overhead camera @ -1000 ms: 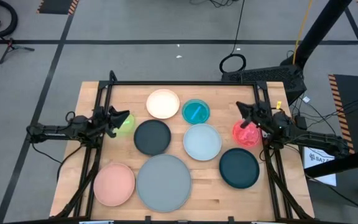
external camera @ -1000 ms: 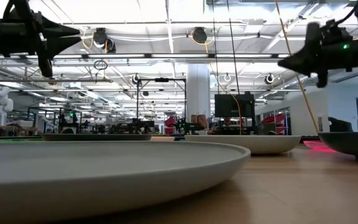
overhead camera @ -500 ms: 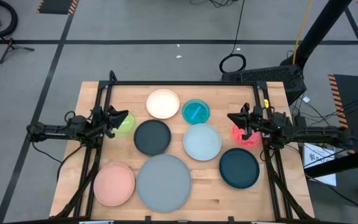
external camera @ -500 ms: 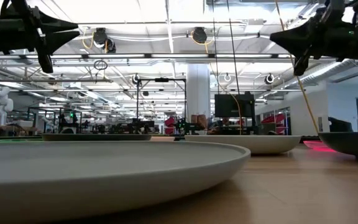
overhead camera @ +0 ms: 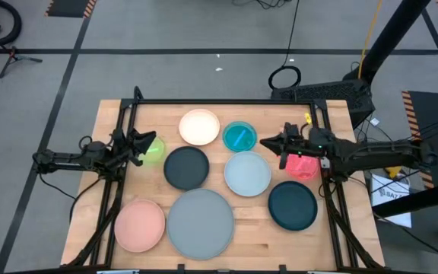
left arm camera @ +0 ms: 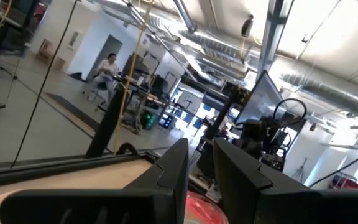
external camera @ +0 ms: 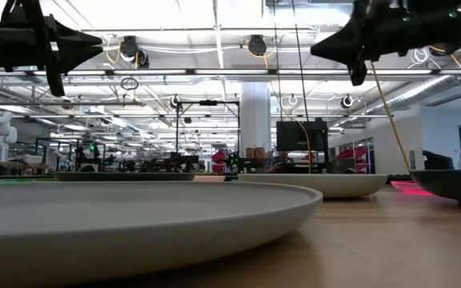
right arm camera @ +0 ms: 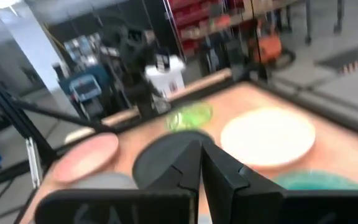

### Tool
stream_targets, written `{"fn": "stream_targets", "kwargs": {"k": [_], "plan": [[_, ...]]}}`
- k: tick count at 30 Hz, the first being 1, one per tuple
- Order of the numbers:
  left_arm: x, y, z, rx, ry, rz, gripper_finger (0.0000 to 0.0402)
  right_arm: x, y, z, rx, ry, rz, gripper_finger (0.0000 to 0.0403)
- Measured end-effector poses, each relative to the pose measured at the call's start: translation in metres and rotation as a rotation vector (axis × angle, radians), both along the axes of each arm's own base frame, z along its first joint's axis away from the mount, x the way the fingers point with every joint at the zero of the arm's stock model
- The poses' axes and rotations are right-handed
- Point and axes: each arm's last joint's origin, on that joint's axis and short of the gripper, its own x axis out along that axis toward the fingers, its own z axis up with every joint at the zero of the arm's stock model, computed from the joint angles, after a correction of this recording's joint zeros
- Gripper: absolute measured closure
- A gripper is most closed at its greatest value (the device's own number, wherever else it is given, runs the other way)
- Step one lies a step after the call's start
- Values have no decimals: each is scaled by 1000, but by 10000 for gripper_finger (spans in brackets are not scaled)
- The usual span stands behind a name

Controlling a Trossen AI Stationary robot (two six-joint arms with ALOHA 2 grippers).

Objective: Stack plastic plates
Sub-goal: Stack the white plate on top of the gray plate

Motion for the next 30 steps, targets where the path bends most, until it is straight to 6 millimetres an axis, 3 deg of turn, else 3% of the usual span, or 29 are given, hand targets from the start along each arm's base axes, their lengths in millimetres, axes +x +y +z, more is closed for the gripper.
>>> {"fn": "stream_targets", "kwargs": {"k": [7,18,25,30], "plan": [[-3,3,5,-29,-12,105,321,20,-2,15,148,269,-27,392],[-7,3,22,118,137,145,321,28,-2,-2,498,833,-184,392],[-11,3,31,132,178,145,321,53,-9,-1,489,997,-278,392],[-13,3,34,135,192,144,321,74,-15,-11,455,1079,-265,392]]}}
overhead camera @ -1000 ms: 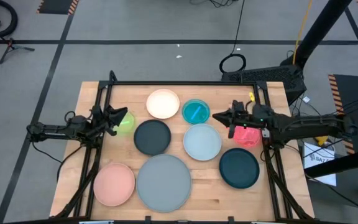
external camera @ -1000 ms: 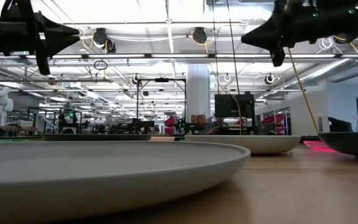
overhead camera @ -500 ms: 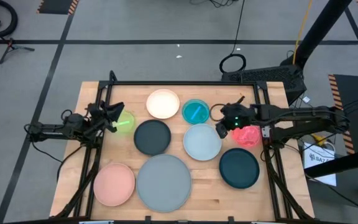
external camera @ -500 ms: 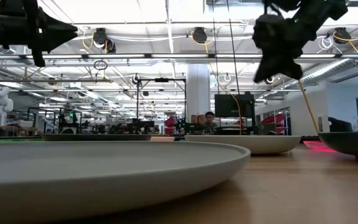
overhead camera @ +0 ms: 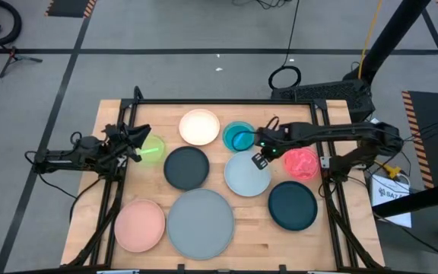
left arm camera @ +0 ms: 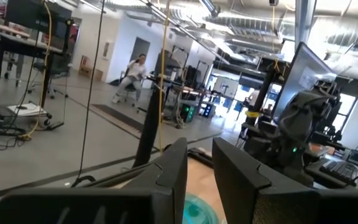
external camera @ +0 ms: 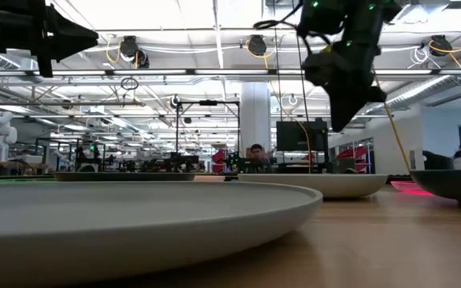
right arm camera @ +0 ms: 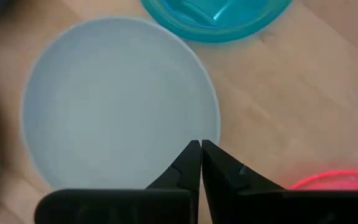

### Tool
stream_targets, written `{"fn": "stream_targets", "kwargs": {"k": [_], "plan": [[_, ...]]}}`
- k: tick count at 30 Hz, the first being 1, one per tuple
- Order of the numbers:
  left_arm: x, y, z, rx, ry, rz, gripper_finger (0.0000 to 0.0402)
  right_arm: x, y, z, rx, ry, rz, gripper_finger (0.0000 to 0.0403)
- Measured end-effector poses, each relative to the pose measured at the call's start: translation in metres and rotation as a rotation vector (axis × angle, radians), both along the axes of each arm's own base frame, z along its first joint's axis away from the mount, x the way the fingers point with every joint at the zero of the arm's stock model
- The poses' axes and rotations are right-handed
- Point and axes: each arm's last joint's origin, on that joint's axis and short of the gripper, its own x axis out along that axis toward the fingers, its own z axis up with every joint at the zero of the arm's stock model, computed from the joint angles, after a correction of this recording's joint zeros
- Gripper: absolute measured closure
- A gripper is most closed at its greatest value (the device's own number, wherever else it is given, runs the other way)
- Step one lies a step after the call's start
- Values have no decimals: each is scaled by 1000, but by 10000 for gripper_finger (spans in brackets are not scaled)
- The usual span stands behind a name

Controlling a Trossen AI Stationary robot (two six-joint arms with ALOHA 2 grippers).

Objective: Stack plastic plates
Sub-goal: Stack the white plate on top of the gray plate

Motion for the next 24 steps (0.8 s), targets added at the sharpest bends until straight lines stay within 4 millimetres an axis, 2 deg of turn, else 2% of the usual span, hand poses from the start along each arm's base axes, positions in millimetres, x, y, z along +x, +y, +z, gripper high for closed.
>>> {"fn": "stream_targets", "kwargs": {"k": [7,13,17,24], "plan": [[0,0,-1,2,8,-1,321,15,-3,-26,-12,107,122,392],[0,0,-1,17,17,2,321,24,-4,-38,-16,112,129,381],[0,0,-1,18,18,2,321,25,-5,-40,-12,113,102,343],[1,0,-2,17,31,2,321,23,-6,-40,-25,128,62,246]]}}
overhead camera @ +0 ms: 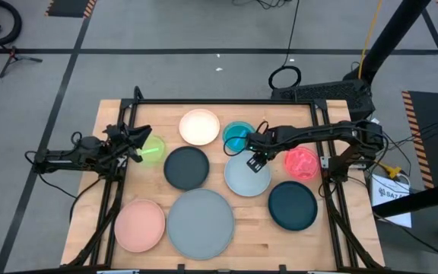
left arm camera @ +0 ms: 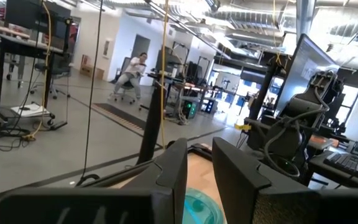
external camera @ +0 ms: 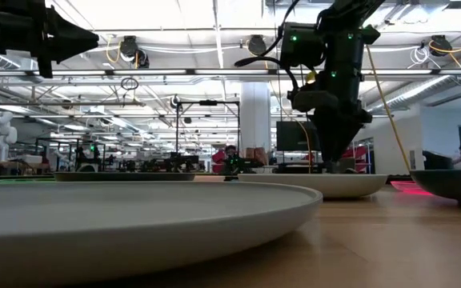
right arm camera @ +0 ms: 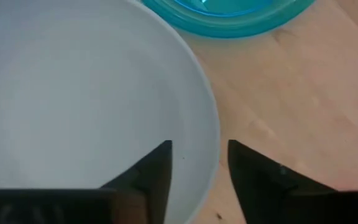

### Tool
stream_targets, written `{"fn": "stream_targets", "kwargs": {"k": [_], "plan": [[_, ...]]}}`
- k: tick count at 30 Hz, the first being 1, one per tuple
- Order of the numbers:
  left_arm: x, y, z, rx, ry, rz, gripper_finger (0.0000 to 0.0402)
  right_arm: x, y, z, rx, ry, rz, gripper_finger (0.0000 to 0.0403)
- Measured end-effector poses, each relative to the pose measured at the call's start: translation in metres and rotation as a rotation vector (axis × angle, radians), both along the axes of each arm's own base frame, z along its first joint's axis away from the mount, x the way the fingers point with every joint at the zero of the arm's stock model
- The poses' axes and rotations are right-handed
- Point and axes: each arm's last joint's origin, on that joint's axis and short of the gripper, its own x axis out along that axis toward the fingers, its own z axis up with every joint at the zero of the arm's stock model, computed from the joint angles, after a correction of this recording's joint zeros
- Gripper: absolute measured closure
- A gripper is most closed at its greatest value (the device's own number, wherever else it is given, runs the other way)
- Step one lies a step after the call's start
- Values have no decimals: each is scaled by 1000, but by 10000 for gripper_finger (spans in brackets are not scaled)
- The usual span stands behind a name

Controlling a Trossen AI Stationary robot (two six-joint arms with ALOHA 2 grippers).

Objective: Stack plastic plates
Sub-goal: Stack the white plate on top of the gray plate

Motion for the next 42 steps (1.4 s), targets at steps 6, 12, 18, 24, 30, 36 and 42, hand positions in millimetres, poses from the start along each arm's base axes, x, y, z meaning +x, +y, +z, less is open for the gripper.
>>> {"fn": "stream_targets", "kwargs": {"k": [6,12,18,24,30,36,42], "plan": [[0,0,-1,-4,7,-1,321,-1,-4,0,-30,5,-1,208],[0,0,-2,-6,16,-1,321,4,-7,-8,-76,25,15,216],[1,0,-3,-18,17,-4,321,10,-8,-27,-73,83,70,225],[1,0,-3,-20,18,-4,321,15,-8,-38,-47,84,87,251],[1,0,-3,-23,16,-5,321,17,-8,-41,-41,93,92,308],[1,0,-3,-23,16,-5,321,16,-7,-36,-13,70,86,364],[1,0,-3,-24,15,-5,321,11,-8,-18,-25,15,82,384]]}}
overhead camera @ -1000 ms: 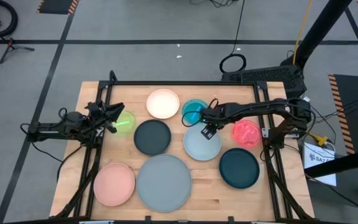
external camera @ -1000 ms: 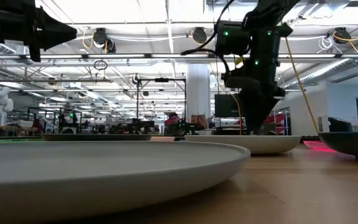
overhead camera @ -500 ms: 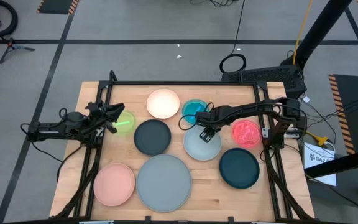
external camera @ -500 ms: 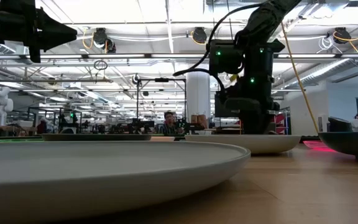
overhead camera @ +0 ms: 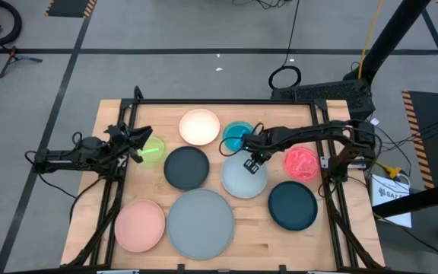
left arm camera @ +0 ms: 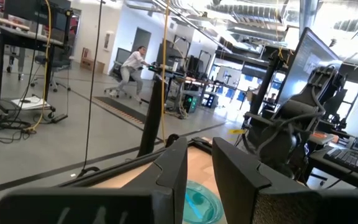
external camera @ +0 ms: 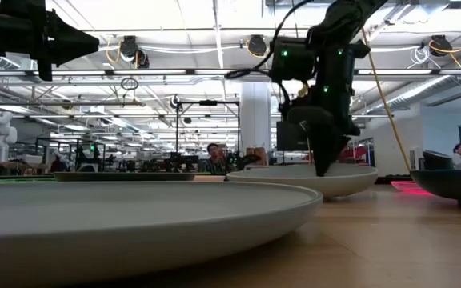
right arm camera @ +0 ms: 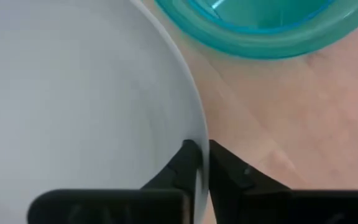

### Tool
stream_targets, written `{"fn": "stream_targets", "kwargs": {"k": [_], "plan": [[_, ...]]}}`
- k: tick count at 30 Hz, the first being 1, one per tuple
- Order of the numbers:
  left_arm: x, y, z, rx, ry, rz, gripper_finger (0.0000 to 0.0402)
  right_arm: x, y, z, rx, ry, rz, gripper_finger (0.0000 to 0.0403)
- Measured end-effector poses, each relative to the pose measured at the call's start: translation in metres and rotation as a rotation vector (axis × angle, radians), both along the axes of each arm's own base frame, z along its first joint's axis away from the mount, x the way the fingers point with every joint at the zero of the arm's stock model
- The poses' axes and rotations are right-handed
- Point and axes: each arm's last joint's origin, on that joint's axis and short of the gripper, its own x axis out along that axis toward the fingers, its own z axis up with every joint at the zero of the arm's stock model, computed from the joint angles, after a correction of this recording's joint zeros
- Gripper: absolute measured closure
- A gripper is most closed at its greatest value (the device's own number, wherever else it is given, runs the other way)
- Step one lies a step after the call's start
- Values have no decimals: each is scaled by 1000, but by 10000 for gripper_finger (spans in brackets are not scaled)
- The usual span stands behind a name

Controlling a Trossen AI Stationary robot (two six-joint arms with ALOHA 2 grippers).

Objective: Stack plastic plates
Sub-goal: Stack the white plate on top of the gray plate

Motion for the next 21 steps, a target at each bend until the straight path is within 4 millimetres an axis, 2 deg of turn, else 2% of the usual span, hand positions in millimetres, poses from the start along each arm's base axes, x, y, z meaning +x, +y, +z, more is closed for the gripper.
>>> {"fn": "stream_targets", "kwargs": {"k": [13,17,21], "plan": [[0,0,0,-21,-14,-4,321,-25,-2,69,-88,-272,-59,388],[0,0,0,-21,-14,-4,321,-23,5,82,-57,-396,-54,388],[0,0,0,-26,-18,-5,321,-8,21,86,20,-530,1,388]]}}
